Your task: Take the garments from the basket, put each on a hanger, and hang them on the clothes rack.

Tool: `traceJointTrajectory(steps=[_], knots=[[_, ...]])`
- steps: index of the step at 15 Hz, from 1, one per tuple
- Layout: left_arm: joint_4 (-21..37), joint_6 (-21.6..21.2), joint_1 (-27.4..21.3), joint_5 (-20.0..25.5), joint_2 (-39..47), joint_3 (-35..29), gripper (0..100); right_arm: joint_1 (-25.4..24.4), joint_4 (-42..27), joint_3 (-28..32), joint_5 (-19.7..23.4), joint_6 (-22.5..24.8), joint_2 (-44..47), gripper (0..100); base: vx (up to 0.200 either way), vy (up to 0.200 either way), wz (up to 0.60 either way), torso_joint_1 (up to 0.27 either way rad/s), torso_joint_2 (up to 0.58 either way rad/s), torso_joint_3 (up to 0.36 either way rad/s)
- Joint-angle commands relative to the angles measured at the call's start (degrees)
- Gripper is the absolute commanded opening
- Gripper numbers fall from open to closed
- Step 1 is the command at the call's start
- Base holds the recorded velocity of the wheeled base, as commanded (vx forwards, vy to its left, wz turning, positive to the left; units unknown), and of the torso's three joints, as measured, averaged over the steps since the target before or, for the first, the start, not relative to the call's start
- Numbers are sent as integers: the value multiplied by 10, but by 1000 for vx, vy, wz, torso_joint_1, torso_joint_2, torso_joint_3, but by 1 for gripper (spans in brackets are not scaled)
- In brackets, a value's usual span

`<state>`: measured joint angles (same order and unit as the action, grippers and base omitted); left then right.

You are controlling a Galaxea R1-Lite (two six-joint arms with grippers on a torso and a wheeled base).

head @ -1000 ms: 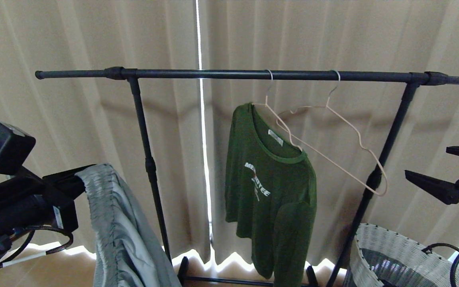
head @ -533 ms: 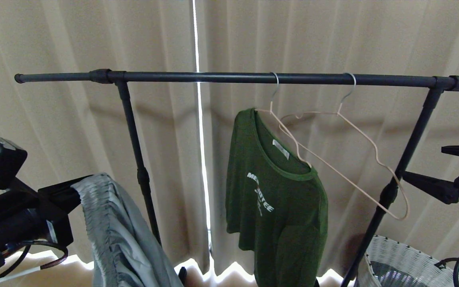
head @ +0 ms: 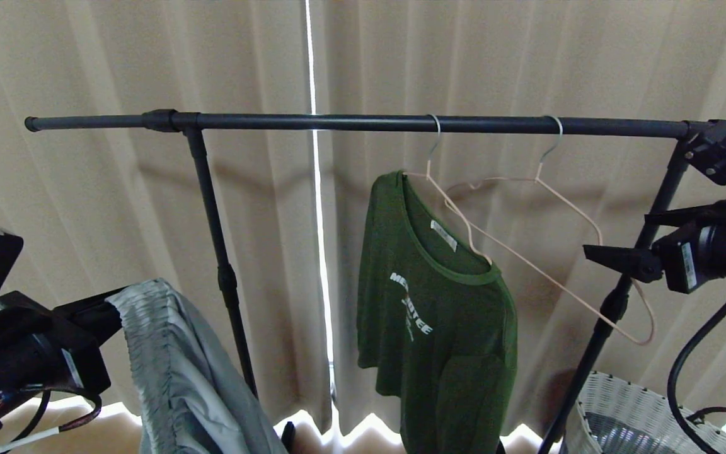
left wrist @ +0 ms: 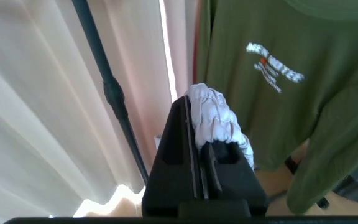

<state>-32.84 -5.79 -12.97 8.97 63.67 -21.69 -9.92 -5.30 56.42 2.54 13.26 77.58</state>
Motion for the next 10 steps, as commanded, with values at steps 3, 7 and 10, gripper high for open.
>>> traceJointTrajectory(steps=[3,7,10], knots=[[-6,3,1,0,37,-13,0,-3,-1,35,-12,-22,71,100,0,0,0,0,0,0],[-35,0,1,0,42,-2,0,-4,5,42,-11,-42,99,100,0,0,0,0,0,0],[-35,0,1,0,43,-1,0,-4,5,55,-11,-66,122,100,0,0,0,0,0,0]])
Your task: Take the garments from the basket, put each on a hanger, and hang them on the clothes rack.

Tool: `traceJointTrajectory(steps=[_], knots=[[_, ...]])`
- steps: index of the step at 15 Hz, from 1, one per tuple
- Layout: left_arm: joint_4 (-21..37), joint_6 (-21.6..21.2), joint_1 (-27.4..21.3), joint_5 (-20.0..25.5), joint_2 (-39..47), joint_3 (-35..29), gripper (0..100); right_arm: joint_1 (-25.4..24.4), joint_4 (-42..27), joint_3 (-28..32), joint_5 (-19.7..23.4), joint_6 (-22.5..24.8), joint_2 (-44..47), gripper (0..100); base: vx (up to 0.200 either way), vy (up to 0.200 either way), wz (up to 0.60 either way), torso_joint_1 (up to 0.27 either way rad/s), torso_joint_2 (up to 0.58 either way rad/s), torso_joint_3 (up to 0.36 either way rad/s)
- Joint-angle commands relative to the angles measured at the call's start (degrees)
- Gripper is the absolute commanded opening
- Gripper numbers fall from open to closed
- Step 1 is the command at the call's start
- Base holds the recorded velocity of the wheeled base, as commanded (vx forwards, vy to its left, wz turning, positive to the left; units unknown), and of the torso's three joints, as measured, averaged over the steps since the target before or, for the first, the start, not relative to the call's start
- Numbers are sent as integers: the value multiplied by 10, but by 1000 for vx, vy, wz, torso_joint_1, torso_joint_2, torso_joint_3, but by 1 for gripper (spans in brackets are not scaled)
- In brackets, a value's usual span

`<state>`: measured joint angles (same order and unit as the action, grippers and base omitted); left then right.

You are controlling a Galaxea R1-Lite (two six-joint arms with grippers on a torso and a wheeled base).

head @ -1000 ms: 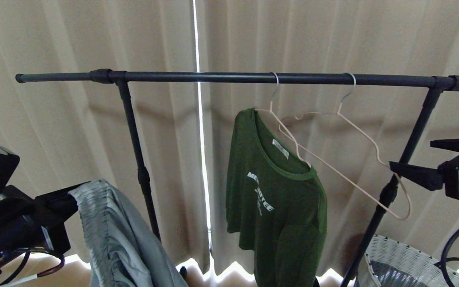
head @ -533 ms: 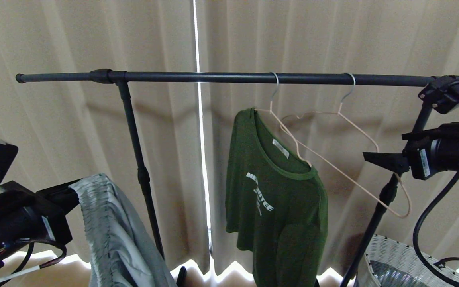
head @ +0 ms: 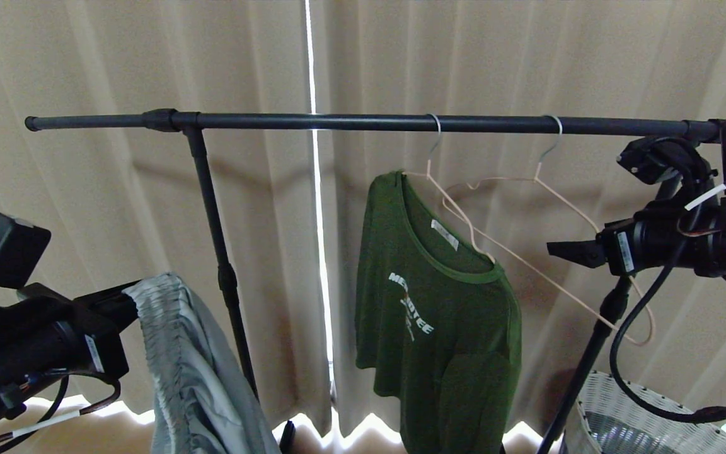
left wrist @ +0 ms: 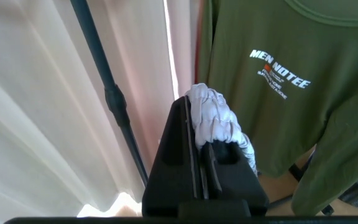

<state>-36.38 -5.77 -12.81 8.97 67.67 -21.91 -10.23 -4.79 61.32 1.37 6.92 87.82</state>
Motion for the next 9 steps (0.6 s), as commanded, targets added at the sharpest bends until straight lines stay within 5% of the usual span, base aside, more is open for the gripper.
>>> traceJointTrajectory(steps=[1,3,4,9], knots=[[0,0,0,0,2,1,0,-2,-1,8,0,-12,24,100,0,0,0,0,0,0],[0,0,0,0,2,1,0,-2,-5,12,0,-14,24,100,0,0,0,0,0,0],[0,0,0,0,2,1,0,-2,-5,12,0,-14,24,0,0,0,0,0,0,0],[0,-1,0,0,0,4,0,-1,-6,12,0,-24,23,0,0,0,0,0,0,0]])
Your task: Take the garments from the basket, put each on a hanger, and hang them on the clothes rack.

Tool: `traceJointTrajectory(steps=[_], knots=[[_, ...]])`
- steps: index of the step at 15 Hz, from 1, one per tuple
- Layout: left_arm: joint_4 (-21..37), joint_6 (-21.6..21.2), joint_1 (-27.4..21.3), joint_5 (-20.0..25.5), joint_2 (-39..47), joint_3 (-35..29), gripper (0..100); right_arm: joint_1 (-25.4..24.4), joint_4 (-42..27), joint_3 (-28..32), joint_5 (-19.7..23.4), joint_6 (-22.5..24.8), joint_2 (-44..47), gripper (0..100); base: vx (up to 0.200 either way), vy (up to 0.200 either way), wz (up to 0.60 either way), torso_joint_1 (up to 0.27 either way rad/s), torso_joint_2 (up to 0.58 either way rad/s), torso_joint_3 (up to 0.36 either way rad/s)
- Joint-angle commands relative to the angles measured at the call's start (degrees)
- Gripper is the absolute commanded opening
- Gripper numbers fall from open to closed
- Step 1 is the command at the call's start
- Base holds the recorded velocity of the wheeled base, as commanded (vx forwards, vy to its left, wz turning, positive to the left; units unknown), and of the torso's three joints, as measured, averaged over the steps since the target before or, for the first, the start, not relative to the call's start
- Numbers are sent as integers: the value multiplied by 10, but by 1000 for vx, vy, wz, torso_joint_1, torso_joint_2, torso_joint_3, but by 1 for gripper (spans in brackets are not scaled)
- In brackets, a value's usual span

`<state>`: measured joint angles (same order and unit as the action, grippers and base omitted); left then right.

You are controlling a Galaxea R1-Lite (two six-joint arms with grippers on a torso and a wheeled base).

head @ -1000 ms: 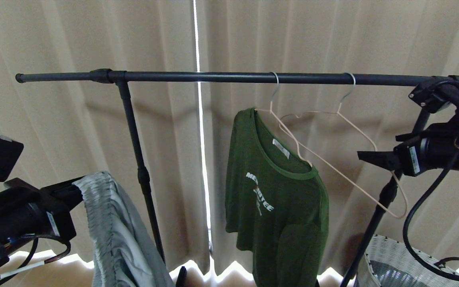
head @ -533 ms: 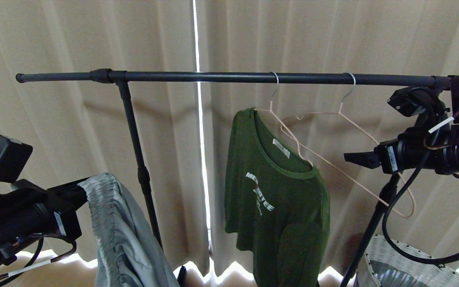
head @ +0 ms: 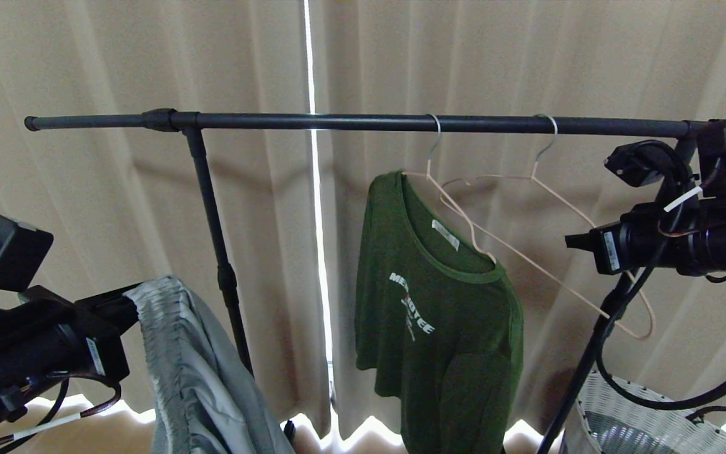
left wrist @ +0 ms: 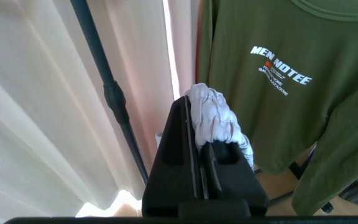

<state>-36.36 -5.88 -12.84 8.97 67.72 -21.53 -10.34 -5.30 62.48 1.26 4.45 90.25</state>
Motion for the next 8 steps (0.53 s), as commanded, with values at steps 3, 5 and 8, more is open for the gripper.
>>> traceJointTrajectory(steps=[3,5,8], knots=[[0,0,0,0,0,2,0,1,-1,-2,2,-3,-8,0,0,0,0,0,0,0],[0,-1,0,0,0,3,0,1,4,-2,2,-23,-20,0,0,0,0,0,0,0],[-1,-1,1,0,3,5,0,2,5,-4,2,-40,-41,0,0,0,0,0,0,0]])
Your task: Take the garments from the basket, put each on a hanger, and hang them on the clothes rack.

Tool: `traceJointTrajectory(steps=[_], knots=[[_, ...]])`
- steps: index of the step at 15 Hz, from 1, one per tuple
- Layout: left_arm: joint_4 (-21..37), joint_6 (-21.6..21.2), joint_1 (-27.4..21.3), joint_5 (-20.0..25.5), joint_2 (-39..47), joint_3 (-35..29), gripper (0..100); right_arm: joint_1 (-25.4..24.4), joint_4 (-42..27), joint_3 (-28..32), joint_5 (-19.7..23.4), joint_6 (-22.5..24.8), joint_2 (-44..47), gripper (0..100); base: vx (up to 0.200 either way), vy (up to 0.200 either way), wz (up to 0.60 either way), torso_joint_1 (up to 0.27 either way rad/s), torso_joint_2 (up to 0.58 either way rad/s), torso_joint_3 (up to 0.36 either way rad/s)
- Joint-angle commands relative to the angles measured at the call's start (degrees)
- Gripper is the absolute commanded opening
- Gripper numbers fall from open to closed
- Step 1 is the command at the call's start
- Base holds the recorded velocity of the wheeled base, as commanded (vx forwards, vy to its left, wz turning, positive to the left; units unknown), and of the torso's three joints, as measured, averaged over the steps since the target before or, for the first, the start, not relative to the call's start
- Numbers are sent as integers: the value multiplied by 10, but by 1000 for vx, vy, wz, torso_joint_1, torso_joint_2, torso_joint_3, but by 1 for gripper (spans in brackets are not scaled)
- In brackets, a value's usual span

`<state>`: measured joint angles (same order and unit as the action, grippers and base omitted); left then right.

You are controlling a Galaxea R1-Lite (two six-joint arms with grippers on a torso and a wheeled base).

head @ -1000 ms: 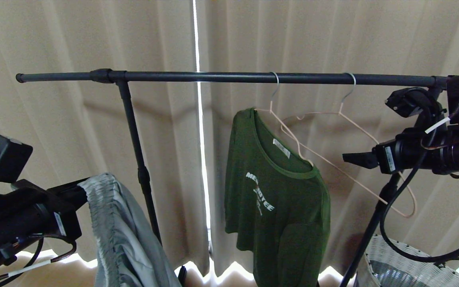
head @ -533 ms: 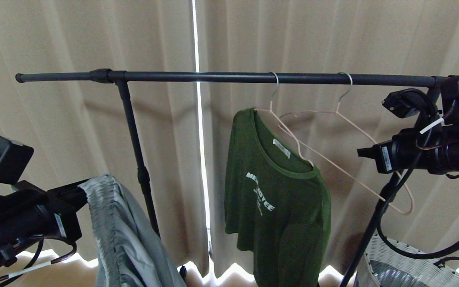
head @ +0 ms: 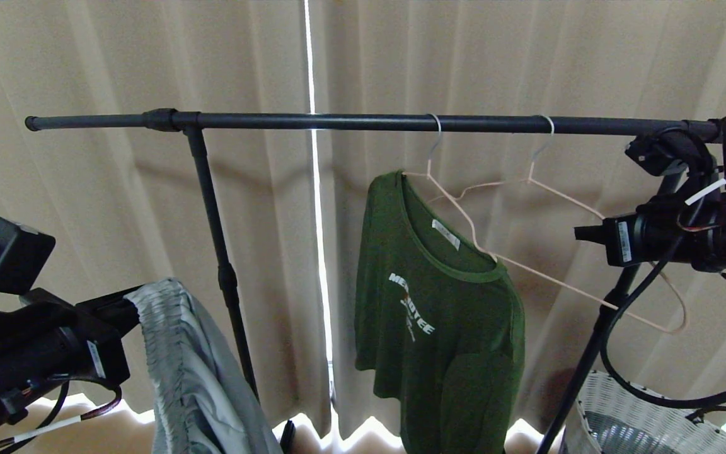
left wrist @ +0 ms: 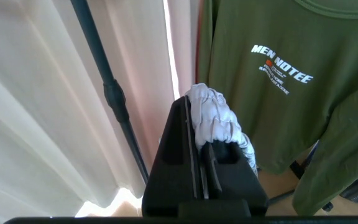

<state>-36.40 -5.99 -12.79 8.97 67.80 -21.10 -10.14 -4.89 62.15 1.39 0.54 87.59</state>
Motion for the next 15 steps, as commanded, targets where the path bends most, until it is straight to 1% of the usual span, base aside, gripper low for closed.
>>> traceJointTrajectory(steps=[1,4,7,12,13,15], knots=[[-1,0,0,0,1,2,0,2,1,-3,0,-1,-22,0,0,0,0,0,0,0],[-1,0,0,0,1,2,0,10,3,-3,1,-3,-40,0,0,0,0,0,0,0],[-1,-1,0,-1,2,3,0,32,2,-5,1,-14,-66,0,0,0,0,0,0,0],[-1,-5,2,-1,3,3,0,64,3,-54,2,-13,-136,0,0,0,0,0,0,0],[-1,-12,16,-2,3,3,0,68,3,-70,2,-13,-165,0,0,0,0,0,0,0],[-1,-20,29,-2,3,3,0,71,2,-91,3,-12,-188,0,-200,0,0,10,2,5]])
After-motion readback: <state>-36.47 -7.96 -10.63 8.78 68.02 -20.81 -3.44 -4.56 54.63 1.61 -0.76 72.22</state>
